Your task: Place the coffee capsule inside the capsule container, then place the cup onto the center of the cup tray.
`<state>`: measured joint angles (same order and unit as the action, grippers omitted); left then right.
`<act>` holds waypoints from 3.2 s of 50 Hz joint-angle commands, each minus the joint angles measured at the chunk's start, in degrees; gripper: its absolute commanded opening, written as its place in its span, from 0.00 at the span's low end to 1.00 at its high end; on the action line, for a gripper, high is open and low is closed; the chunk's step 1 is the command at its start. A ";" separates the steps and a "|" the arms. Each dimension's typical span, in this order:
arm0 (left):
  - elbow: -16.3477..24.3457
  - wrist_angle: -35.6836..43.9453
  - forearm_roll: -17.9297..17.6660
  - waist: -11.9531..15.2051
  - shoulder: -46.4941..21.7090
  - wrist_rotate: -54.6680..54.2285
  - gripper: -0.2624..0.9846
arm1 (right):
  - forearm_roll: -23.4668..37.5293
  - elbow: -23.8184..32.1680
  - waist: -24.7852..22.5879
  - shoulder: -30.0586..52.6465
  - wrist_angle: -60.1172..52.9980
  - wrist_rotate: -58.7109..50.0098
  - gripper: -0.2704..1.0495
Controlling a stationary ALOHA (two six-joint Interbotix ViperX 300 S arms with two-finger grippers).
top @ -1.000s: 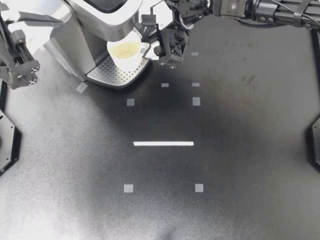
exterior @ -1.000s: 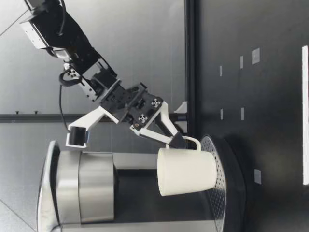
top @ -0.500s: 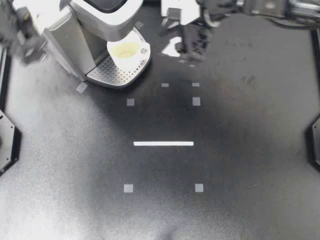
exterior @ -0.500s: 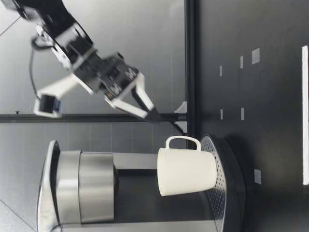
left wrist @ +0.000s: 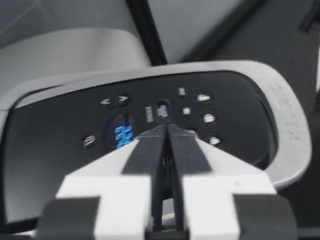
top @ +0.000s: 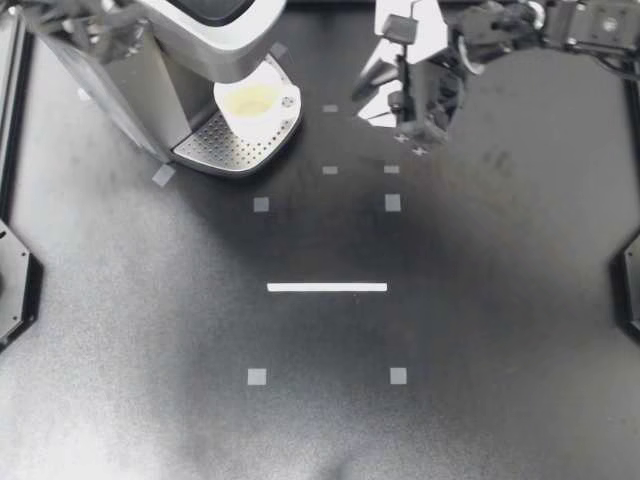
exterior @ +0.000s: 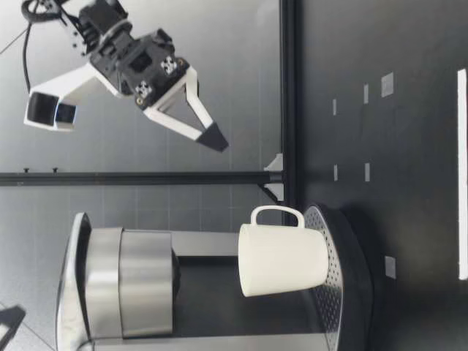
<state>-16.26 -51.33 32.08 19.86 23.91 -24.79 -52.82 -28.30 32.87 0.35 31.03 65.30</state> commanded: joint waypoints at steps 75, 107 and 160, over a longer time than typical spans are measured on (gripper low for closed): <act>2.46 1.67 -15.38 9.67 -6.42 13.89 0.29 | -0.97 -1.14 0.35 -1.93 -0.26 0.26 0.51; 4.75 6.50 -15.91 6.06 -5.19 13.80 0.29 | -1.05 -1.14 0.35 -2.29 -0.44 0.26 0.51; 3.08 0.88 -15.91 6.15 -8.70 13.27 0.29 | -1.05 -1.58 0.26 -1.76 0.18 0.26 0.51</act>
<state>-12.83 -48.87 16.35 25.75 15.73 -11.16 -53.70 -30.59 32.87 -0.18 31.11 65.57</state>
